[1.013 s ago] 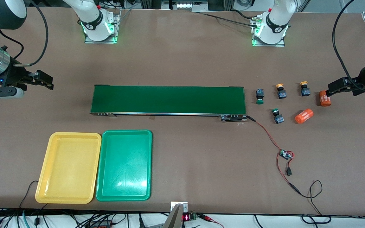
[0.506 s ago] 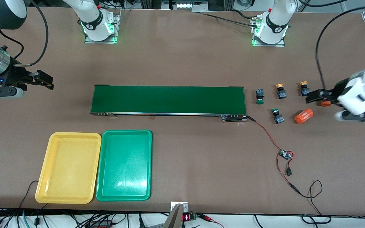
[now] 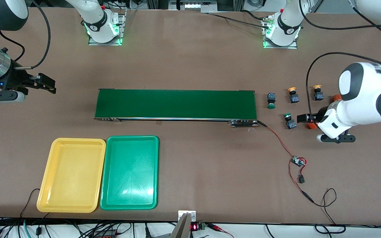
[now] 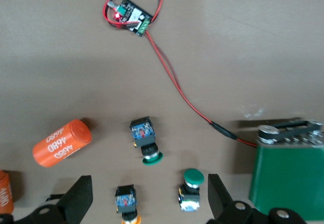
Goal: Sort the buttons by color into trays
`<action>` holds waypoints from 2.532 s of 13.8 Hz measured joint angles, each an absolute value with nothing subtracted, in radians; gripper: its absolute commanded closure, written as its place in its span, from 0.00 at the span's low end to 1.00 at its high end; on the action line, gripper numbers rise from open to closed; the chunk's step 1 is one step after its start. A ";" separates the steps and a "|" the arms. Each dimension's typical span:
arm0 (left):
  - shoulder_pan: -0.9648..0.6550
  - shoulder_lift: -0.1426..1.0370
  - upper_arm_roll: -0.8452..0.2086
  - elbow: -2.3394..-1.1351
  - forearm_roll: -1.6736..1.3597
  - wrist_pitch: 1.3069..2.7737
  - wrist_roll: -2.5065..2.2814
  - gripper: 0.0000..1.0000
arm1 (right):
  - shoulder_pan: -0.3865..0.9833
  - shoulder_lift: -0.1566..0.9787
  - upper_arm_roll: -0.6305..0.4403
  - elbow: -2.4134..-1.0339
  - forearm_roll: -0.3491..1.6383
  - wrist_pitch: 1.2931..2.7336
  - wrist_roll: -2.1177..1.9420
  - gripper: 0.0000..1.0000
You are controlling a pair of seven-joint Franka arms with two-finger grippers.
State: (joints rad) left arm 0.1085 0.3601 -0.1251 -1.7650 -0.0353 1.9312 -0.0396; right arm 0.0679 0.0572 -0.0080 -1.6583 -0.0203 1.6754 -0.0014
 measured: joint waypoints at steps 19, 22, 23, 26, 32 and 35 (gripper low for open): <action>0.301 0.444 -0.115 -2.049 0.190 2.331 0.892 0.00 | 0.068 0.068 -0.008 -1.658 -0.020 1.675 -0.001 0.00; 0.316 0.448 -0.115 -2.108 0.196 2.385 0.897 0.00 | 0.068 0.068 -0.008 -1.658 -0.020 1.675 -0.001 0.00; 0.321 0.453 -0.115 -2.120 0.196 2.397 0.899 0.06 | 0.068 0.068 -0.008 -1.658 -0.020 1.675 -0.001 0.00; 0.327 0.461 -0.115 -2.128 0.196 2.410 0.913 0.79 | 0.068 0.068 -0.008 -1.658 -0.020 1.675 -0.001 0.00; 0.311 0.446 -0.123 -2.120 0.199 2.420 0.974 1.00 | 0.068 0.068 -0.008 -1.658 -0.020 1.675 -0.001 0.00; 0.213 0.341 -0.136 -2.111 0.199 2.335 1.119 1.00 | 0.068 0.068 -0.008 -1.658 -0.020 1.675 -0.002 0.00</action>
